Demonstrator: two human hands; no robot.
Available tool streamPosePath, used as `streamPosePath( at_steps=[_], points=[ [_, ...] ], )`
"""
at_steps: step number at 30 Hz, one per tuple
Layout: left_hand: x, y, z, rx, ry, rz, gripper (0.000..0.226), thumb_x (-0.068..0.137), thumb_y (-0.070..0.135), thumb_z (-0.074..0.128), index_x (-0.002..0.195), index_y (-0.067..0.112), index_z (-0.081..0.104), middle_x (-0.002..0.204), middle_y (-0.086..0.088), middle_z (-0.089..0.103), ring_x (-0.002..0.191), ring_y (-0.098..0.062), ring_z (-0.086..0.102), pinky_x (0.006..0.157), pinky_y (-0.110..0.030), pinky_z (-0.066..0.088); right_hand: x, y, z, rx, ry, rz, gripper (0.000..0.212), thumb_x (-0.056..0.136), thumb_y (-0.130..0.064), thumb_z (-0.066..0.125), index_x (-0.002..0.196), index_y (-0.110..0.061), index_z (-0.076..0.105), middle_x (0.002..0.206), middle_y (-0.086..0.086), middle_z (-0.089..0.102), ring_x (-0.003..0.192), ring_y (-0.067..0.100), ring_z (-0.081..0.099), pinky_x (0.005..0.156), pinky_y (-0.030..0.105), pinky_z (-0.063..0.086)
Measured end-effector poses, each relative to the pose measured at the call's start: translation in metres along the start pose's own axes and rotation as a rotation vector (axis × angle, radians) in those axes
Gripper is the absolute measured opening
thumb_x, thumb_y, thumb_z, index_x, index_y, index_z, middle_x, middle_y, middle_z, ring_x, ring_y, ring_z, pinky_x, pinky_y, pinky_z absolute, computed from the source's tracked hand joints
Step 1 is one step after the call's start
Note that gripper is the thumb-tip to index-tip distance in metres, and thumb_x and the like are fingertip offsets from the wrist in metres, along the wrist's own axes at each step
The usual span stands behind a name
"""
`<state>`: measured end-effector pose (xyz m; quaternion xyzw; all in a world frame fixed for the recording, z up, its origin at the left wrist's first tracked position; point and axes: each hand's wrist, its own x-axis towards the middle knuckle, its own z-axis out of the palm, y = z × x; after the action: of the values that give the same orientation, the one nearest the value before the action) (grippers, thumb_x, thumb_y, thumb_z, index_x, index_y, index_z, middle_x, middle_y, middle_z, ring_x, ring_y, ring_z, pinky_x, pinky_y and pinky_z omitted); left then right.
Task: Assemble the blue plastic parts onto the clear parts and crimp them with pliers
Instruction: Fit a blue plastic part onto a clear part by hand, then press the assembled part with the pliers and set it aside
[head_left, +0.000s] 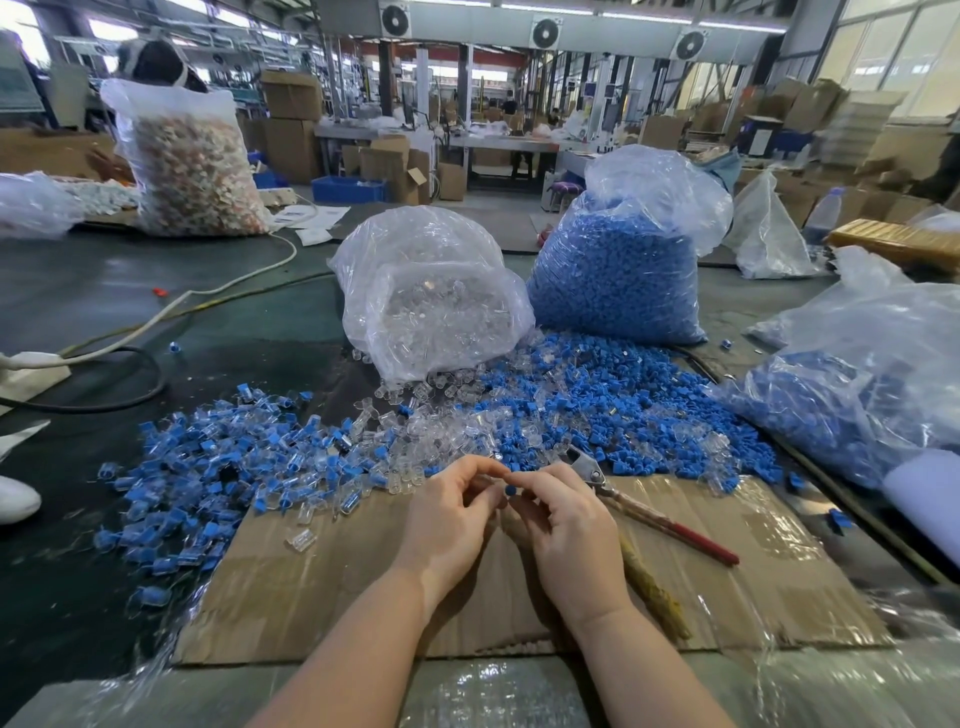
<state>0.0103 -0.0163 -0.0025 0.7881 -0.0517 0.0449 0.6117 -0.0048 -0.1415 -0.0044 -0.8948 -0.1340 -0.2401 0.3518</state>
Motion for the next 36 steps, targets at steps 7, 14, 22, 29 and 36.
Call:
streamPosePath(
  at_steps=[7,14,22,29,36],
  points=[
    [0.000,-0.002,0.000,-0.020,-0.006,-0.002,0.015,0.090,0.005,0.056,0.094,0.017,0.065,0.082,-0.004,0.068,0.074,-0.017,0.065,0.069,-0.024,0.054,-0.001,0.000,0.001,-0.020,0.028,-0.014,0.017,0.084,-0.012,0.068,0.100,-0.016,0.070,0.085,-0.005,0.061,0.079,0.014,0.058,0.070,0.029,0.048],
    [0.002,-0.001,0.001,0.019,0.000,0.023,0.012,0.090,0.009,0.058,0.092,0.019,0.066,0.080,-0.003,0.068,0.074,-0.014,0.065,0.065,-0.017,0.052,-0.001,0.000,0.000,-0.020,0.041,-0.019,0.015,0.084,-0.013,0.067,0.098,-0.017,0.070,0.084,-0.006,0.060,0.077,0.013,0.056,0.069,0.030,0.049],
    [0.003,0.000,0.000,0.064,0.015,0.034,0.012,0.087,0.008,0.062,0.089,0.018,0.066,0.077,0.000,0.067,0.064,-0.002,0.060,0.061,-0.011,0.048,-0.001,-0.002,-0.001,-0.060,0.026,-0.017,0.015,0.082,-0.012,0.068,0.097,-0.014,0.068,0.088,-0.004,0.061,0.084,0.015,0.057,0.076,0.027,0.048],
    [0.005,0.001,0.002,-0.001,0.072,0.020,0.011,0.086,0.003,0.062,0.087,0.013,0.066,0.077,-0.006,0.063,0.070,-0.010,0.056,0.064,-0.011,0.046,0.002,0.002,-0.024,-0.526,-0.040,0.372,0.048,0.091,-0.048,0.048,0.130,-0.020,0.048,0.131,0.008,0.049,0.122,0.026,0.043,0.102,0.042,0.032],
    [0.005,0.003,-0.001,-0.095,0.088,-0.027,0.012,0.087,0.003,0.060,0.089,0.015,0.065,0.077,-0.002,0.064,0.068,-0.004,0.059,0.058,-0.008,0.044,-0.009,0.025,-0.050,-0.710,-0.459,0.674,0.083,0.084,-0.074,0.020,0.149,-0.026,0.001,0.157,0.006,0.010,0.142,0.029,0.013,0.110,0.059,0.010]
  ],
)
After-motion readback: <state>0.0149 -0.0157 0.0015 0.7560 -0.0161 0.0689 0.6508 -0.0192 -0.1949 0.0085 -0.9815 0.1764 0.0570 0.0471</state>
